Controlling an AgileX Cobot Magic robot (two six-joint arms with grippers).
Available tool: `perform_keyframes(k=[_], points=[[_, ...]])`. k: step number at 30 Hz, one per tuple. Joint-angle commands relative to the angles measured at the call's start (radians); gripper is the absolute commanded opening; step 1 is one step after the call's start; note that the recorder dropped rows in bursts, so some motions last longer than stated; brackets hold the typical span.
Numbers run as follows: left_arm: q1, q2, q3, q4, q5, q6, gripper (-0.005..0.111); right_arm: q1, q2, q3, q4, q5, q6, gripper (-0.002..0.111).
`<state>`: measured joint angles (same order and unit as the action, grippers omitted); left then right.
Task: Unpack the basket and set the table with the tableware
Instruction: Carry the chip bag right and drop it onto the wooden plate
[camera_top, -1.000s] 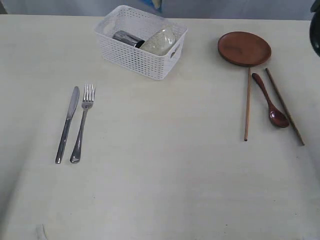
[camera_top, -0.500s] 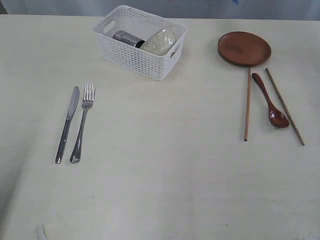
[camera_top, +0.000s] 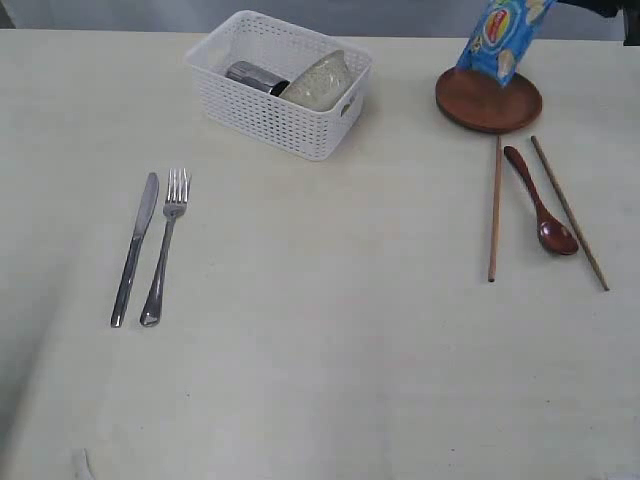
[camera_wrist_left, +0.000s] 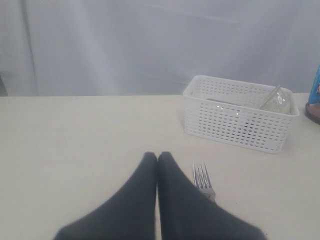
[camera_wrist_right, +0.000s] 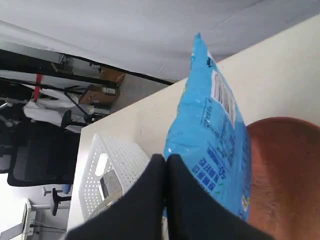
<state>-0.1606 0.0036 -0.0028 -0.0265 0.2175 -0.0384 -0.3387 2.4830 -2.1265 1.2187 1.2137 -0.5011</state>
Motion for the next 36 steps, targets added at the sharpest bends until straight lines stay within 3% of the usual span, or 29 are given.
perform_keyframes(k=[1,7,15,36], points=[[-0.001,-0.004,0.003,-0.006,-0.006,0.000,0.000,0.012,0.021,0.001,0.031,0.007,0.051,-0.001],[-0.001,-0.004,0.003,-0.006,-0.006,0.000,0.000,0.008,-0.013,0.001,-0.262,0.007,0.203,-0.001],[-0.001,-0.004,0.003,-0.006,-0.006,0.000,0.000,0.022,-0.056,0.001,-0.403,0.007,0.262,-0.001],[-0.001,-0.004,0.003,-0.006,-0.006,0.000,0.000,0.041,0.028,0.001,-0.439,0.007,0.240,0.000]])
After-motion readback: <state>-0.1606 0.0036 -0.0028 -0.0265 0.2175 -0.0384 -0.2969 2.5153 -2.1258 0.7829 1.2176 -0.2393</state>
